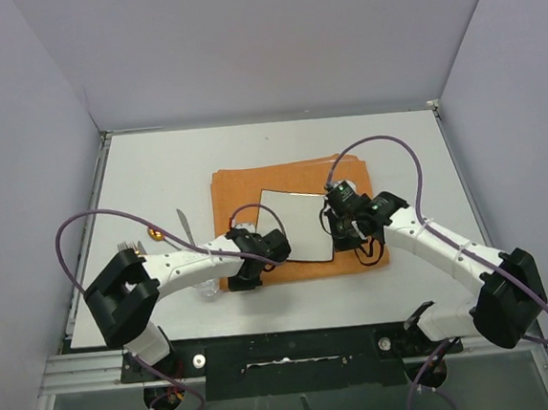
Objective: Set the dinner table for one person
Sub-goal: Adjust the napkin at the center of the board, then adjust the plate on the napkin.
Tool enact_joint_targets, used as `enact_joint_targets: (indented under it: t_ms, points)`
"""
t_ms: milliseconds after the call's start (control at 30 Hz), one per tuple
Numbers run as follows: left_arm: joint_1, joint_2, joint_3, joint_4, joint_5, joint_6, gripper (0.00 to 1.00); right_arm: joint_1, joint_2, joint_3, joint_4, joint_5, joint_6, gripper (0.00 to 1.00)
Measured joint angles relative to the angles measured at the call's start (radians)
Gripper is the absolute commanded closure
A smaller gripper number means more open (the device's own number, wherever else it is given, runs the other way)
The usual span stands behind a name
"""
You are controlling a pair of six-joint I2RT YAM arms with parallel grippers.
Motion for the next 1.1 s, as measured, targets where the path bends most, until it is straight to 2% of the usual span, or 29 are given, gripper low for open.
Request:
enact_joint_targets:
  t_ms: [333,467,767,867,1033,1100]
  points:
    - [-0.012,0.126,0.084,0.0,-0.027,-0.038,1.0,0.041,0.103,0.0,-0.021,-0.015,-0.005,1.0]
    - [-0.012,0.141,0.137,0.003,-0.053,-0.037,1.0,0.08,0.172,0.0,-0.028,-0.026,-0.002,1.0]
    - [-0.002,0.131,0.161,-0.039,-0.159,-0.089,1.0,0.087,0.203,0.0,-0.027,-0.029,0.009,1.0]
    - [0.011,0.071,0.152,-0.048,-0.208,-0.113,1.0,0.087,0.226,-0.001,-0.02,-0.029,0.016,1.0]
    - [0.027,-0.137,0.106,-0.043,-0.293,-0.131,0.82,0.087,0.267,-0.012,0.0,-0.028,0.021,1.0]
    - [0.029,-0.219,0.078,-0.035,-0.325,-0.127,0.77,0.087,0.284,-0.015,0.006,-0.026,0.021,1.0]
